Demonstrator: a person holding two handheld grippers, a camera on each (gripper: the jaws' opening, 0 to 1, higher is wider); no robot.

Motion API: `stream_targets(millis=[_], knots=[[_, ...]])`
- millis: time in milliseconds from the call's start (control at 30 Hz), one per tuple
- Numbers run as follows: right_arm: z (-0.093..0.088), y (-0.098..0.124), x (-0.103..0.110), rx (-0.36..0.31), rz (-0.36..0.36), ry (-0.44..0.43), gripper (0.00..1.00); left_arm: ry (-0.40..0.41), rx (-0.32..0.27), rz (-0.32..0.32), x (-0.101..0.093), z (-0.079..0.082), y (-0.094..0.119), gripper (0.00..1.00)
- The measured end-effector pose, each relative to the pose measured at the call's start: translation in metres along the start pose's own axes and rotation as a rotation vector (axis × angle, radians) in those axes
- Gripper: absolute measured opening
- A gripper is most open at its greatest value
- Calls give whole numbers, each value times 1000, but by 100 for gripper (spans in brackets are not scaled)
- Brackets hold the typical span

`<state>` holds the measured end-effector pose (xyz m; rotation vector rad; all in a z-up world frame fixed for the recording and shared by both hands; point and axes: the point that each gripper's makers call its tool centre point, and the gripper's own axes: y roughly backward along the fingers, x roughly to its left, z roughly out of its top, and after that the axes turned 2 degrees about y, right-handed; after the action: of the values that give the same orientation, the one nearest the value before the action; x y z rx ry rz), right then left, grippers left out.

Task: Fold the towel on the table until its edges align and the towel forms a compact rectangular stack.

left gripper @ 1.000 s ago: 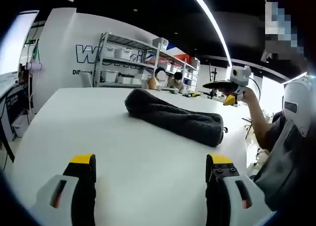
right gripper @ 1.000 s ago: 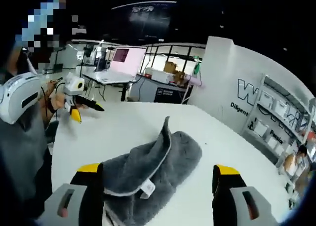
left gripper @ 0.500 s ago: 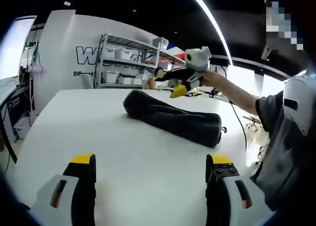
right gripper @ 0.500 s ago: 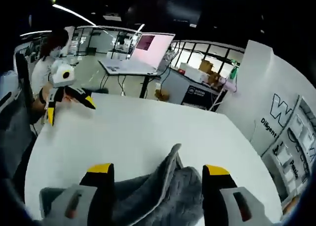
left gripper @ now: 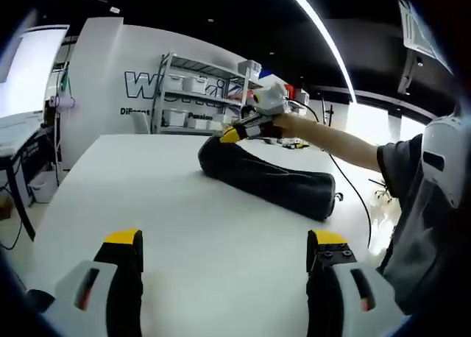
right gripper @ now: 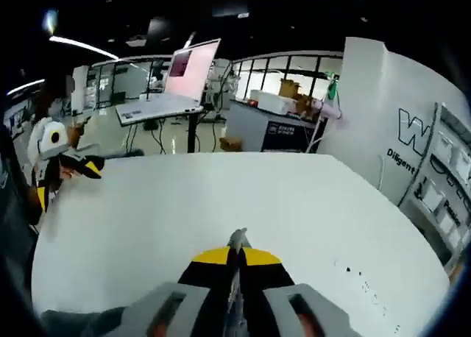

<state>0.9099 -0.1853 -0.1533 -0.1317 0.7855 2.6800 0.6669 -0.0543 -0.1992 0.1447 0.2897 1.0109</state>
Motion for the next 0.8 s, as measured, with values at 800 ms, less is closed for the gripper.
stream_targets(millis=[800], knots=[[-84, 38, -70, 219, -230, 1, 5, 5, 13, -32, -7, -1, -13, 97]])
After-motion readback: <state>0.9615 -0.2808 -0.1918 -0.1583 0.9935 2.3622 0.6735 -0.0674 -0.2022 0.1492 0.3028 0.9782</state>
